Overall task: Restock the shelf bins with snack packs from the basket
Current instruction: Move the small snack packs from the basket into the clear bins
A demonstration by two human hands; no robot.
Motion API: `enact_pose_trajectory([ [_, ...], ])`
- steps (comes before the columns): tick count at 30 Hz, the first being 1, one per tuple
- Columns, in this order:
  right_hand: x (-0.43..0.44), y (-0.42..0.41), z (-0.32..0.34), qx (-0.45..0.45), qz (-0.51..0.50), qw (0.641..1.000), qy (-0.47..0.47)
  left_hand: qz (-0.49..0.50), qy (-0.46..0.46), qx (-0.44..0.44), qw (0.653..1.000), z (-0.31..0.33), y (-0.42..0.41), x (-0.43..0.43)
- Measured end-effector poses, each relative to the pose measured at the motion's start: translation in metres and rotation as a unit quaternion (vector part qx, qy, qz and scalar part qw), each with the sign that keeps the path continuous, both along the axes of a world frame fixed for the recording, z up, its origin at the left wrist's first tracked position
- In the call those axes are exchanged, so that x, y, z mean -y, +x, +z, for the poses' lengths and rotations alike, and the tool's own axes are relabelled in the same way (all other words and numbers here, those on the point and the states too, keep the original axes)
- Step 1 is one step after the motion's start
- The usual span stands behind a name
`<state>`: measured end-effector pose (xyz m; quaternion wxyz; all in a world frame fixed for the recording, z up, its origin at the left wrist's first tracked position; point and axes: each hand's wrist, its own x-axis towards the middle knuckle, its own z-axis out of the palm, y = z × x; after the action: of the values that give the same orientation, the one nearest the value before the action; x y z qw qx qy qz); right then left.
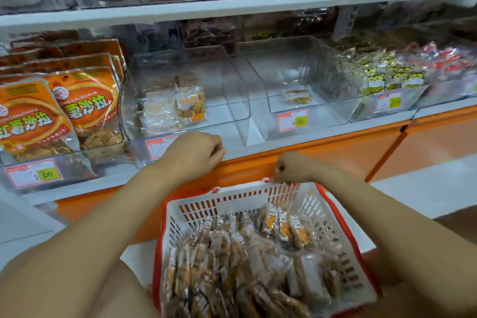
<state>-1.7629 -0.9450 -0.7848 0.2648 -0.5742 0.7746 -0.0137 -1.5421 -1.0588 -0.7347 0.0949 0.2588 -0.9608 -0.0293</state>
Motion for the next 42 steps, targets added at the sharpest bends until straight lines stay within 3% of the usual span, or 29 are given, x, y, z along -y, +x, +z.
enact_pose_trajectory([
  [3, -0.026, -0.02, -0.061, -0.043, -0.01, 0.993, 0.114, 0.023, -0.01, 0.017, 1.0, -0.007, 0.001, 0.007],
  [8, -0.065, -0.043, -0.114, -0.027, 0.009, 0.985, 0.171, 0.022, -0.024, 0.017, 0.999, -0.01, 0.001, 0.008],
  [14, -0.066, -0.035, -0.136, -0.03, 0.028, 0.987, 0.158, 0.056, -0.004, -0.004, 0.998, -0.01, -0.002, 0.008],
  [22, -0.055, -0.034, -0.131, -0.154, 0.101, 0.962, 0.201, 0.076, 0.01, -0.002, 0.997, -0.004, -0.005, 0.005],
  [26, -0.052, -0.038, -0.119, -0.11, 0.117, 0.962, 0.219, 0.081, 0.024, -0.011, 0.996, -0.003, -0.004, 0.003],
  [33, -0.039, -0.036, -0.081, 0.008, 0.083, 0.962, 0.258, 0.082, 0.152, -0.06, 0.983, -0.003, -0.004, 0.001],
  [38, -0.02, -0.011, -0.012, 0.061, 0.136, 0.974, 0.171, 0.039, 0.356, -0.002, 0.934, 0.0, -0.004, -0.012],
  [42, -0.013, 0.024, 0.052, 0.091, 0.179, 0.978, 0.055, -0.004, 0.399, 0.062, 0.915, 0.007, -0.009, -0.032],
])
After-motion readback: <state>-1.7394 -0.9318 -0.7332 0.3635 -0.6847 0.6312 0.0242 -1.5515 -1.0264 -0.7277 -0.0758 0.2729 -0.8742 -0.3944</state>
